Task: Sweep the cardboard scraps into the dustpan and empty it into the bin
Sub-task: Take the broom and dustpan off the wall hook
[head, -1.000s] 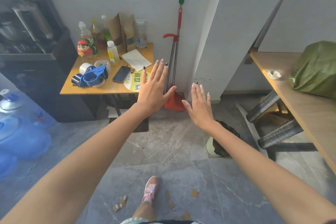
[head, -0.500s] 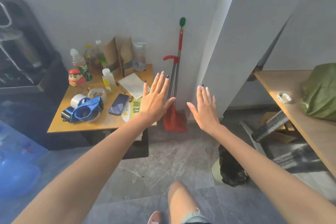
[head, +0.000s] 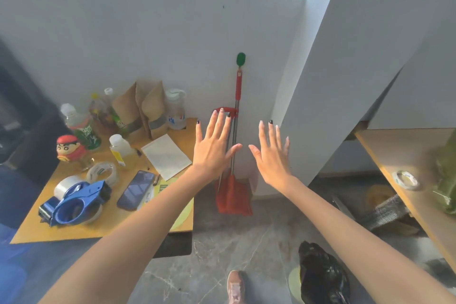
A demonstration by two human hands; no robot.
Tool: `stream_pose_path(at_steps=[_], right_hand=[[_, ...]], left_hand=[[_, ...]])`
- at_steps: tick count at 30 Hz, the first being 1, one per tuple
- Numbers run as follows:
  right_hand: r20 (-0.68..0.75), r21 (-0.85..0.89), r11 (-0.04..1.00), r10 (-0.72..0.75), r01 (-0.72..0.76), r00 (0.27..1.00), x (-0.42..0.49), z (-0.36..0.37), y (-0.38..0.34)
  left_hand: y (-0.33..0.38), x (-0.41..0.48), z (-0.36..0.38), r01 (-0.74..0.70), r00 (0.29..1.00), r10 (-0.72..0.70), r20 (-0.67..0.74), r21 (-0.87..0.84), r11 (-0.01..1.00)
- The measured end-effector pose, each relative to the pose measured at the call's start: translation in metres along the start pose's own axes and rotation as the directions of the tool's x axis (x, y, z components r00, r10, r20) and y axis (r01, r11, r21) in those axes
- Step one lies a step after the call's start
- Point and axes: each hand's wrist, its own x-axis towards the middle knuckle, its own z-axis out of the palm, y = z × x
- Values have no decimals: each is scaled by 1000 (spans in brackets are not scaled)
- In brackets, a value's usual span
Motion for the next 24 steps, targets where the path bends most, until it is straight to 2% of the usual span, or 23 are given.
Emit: stream_pose_path(at_steps=[12, 19, 22, 24], right_hand=[[30, -26, 998, -64, 64, 998, 136, 16, 45], [81, 45, 997, -66, 63, 995, 206, 37, 46], [24, 86, 990, -111, 108, 994, 246, 54, 49], [24, 102, 990, -101, 98, 995, 276, 61, 50]], left_hand=[[9, 126, 38, 109, 993, -109, -40, 15, 994], [-13, 192, 70, 112, 993, -112, 34, -9, 994], [-26, 229, 91, 99, 995, -98, 33, -23, 995], [-36, 255, 108, 135, 986, -135, 99, 7, 991]])
